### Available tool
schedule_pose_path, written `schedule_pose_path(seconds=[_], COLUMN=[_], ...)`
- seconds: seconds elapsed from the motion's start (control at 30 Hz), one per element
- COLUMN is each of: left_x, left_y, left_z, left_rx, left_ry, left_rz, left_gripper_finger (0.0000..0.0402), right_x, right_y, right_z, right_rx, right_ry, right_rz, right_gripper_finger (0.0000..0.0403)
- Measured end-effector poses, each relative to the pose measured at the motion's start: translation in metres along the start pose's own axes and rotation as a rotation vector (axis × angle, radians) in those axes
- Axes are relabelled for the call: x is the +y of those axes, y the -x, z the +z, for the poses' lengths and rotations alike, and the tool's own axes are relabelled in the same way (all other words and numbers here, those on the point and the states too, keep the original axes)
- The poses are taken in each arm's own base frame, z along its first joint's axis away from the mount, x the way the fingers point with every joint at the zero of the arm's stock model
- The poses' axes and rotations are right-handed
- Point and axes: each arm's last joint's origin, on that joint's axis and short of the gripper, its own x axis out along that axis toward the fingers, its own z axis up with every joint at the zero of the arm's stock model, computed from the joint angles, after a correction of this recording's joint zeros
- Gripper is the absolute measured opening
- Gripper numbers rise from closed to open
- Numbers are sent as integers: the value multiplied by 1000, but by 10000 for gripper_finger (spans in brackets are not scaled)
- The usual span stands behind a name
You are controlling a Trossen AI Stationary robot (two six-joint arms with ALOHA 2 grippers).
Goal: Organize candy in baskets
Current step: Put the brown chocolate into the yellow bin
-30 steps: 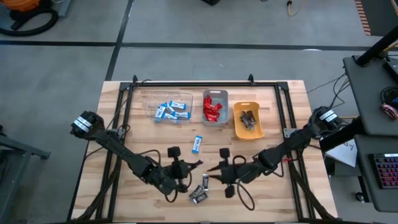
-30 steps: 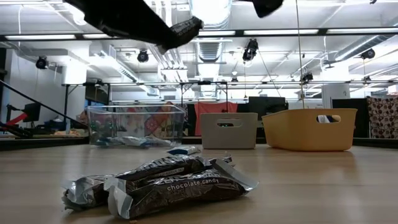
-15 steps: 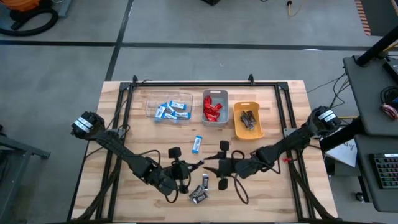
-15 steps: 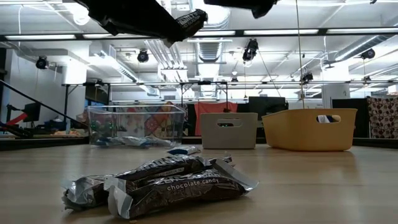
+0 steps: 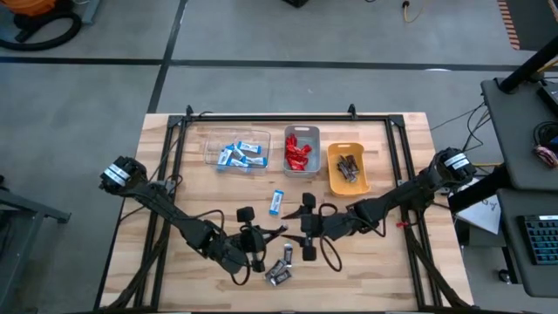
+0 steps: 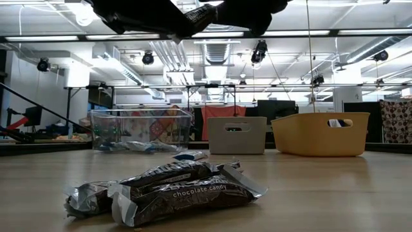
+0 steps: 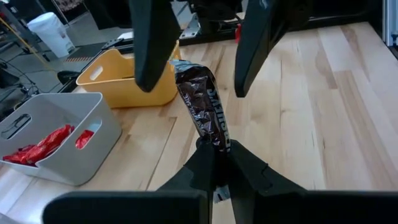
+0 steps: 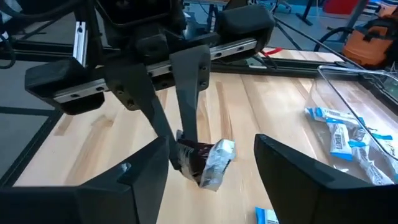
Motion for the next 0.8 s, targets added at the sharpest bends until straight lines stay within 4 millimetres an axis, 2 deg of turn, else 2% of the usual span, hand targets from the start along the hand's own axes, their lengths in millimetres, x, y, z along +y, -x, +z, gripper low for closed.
schedule_pose_path(seconds=[0.17,0.47,0.63,0.8], left_x=[0,0,0,0], left_y=[0,0,0,0], left_z=[0,0,1,1], left_rx=[-3,-4,-8,-8], left_ry=[2,0,7,33], left_rz=[-1,-1,5,9], left_gripper_finger=[9,11,27,61], right_x=[-1,-1,-1,-2], right_y=[-1,-1,-1,0], right_z=[0,0,-1,-3], right_rx=[3,8,11,43], right_ry=[-1,21,23,36], right_rz=[37,67,70,66], right_gripper_finger=[171,22,17,14])
